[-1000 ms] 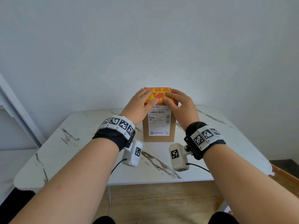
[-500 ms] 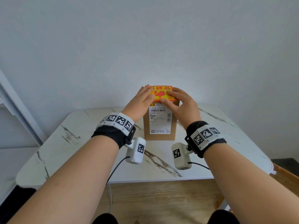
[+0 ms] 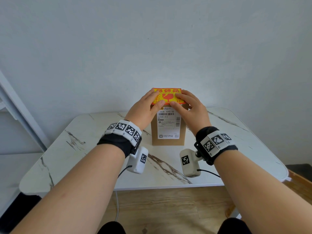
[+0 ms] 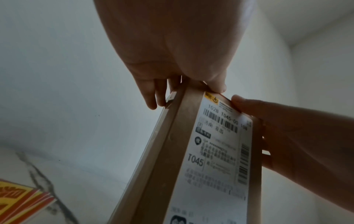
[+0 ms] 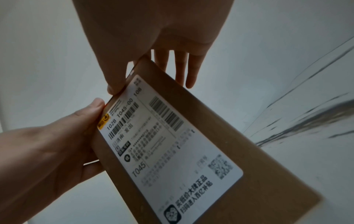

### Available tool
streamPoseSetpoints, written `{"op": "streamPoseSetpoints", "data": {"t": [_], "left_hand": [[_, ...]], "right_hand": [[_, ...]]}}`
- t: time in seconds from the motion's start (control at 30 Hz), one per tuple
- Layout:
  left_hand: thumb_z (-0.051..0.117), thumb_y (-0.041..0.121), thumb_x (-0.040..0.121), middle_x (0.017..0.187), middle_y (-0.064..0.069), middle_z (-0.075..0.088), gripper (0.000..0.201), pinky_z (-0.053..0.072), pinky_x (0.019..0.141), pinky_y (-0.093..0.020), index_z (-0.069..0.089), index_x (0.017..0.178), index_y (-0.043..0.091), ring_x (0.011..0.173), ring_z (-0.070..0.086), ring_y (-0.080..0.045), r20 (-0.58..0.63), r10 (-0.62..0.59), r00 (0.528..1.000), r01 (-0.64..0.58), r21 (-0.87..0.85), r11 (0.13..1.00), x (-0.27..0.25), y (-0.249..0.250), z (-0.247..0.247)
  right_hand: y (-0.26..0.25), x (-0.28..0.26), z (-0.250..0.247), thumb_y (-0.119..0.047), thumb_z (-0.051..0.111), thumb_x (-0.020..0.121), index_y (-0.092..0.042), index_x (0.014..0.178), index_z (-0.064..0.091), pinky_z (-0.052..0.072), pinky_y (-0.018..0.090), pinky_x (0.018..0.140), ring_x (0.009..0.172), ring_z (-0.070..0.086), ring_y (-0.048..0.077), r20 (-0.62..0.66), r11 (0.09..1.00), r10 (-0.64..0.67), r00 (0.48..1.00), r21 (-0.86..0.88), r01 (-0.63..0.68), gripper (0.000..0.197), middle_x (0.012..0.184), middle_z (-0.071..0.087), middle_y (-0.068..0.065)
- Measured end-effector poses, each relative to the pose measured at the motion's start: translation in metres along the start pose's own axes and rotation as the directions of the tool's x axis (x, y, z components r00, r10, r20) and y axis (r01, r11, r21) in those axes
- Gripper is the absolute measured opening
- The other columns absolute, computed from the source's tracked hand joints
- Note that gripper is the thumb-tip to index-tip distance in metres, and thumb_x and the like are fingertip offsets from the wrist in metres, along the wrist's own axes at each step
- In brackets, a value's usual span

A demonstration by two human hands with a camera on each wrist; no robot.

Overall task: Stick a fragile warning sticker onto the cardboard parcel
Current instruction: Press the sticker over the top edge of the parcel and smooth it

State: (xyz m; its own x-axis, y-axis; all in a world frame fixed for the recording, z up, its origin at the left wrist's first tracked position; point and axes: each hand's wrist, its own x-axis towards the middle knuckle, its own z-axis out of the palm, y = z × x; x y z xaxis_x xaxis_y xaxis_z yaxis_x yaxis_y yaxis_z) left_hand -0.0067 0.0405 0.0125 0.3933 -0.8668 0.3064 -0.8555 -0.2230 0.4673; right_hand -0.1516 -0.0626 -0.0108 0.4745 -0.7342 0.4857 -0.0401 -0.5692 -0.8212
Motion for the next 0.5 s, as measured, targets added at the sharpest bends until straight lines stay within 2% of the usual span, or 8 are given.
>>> {"op": "streamPoseSetpoints", "data": {"t": [0.07, 0.17, 0.27, 0.37, 0.5], "left_hand": [[0.034, 0.055, 0.096, 0.163, 0.009, 0.016, 0.066, 0.03, 0.115, -0.032, 0.025, 0.154, 0.025, 0.147, 0.028, -0.013, -0.017, -0.003, 1.0, 0.003, 0.007, 1.0, 0.0, 0.001, 0.001], [0.037, 0.059, 0.094, 0.163, 0.009, 0.018, 0.068, 0.031, 0.115, -0.034, 0.028, 0.153, 0.025, 0.146, 0.03, -0.014, -0.05, -0.011, 0.999, 0.011, -0.01, 1.0, -0.001, 0.003, 0.003], [0.049, 0.062, 0.087, 0.161, 0.01, 0.025, 0.074, 0.03, 0.114, -0.03, 0.035, 0.15, 0.026, 0.145, 0.031, -0.01, -0.109, -0.065, 0.992, 0.056, -0.08, 0.995, -0.002, 0.008, 0.005], [0.062, 0.062, 0.079, 0.158, 0.01, 0.031, 0.08, 0.032, 0.116, -0.03, 0.042, 0.147, 0.025, 0.143, 0.034, -0.008, -0.162, -0.11, 0.981, 0.081, -0.175, 0.981, -0.003, 0.012, 0.009], [0.066, 0.054, 0.079, 0.157, 0.014, 0.032, 0.075, 0.03, 0.114, -0.027, 0.044, 0.146, 0.029, 0.141, 0.037, -0.007, -0.117, -0.136, 0.984, 0.095, -0.302, 0.949, -0.003, 0.009, 0.006]], "right_hand": [[0.001, 0.0, 0.0, -0.035, 0.061, 0.092, -0.024, 0.124, 0.065, 0.044, 0.026, 0.104, 0.119, 0.051, 0.001, 0.024, 0.997, 0.038, 0.999, 0.059, -0.039, 0.034, 0.141, 0.046, -0.018], [0.004, -0.001, 0.0, -0.029, 0.05, 0.098, -0.022, 0.134, 0.057, 0.036, 0.038, 0.114, 0.135, 0.043, 0.009, 0.06, 0.992, 0.051, 0.997, 0.11, -0.058, 0.037, 0.151, 0.04, -0.01], [0.007, -0.002, 0.003, -0.029, 0.043, 0.1, -0.025, 0.143, 0.044, 0.03, 0.041, 0.118, 0.141, 0.036, 0.011, 0.053, 0.986, 0.079, 0.996, 0.143, -0.085, 0.043, 0.155, 0.036, -0.008], [0.008, -0.003, 0.007, -0.029, 0.039, 0.101, -0.023, 0.147, 0.04, 0.027, 0.041, 0.119, 0.144, 0.033, 0.012, 0.031, 0.976, 0.091, 0.995, 0.194, -0.095, 0.046, 0.157, 0.034, -0.005], [0.008, -0.004, 0.008, -0.024, 0.036, 0.103, -0.02, 0.148, 0.039, 0.024, 0.04, 0.121, 0.145, 0.029, 0.012, 0.026, 0.966, 0.102, 0.994, 0.237, -0.105, 0.045, 0.158, 0.031, -0.003]]}}
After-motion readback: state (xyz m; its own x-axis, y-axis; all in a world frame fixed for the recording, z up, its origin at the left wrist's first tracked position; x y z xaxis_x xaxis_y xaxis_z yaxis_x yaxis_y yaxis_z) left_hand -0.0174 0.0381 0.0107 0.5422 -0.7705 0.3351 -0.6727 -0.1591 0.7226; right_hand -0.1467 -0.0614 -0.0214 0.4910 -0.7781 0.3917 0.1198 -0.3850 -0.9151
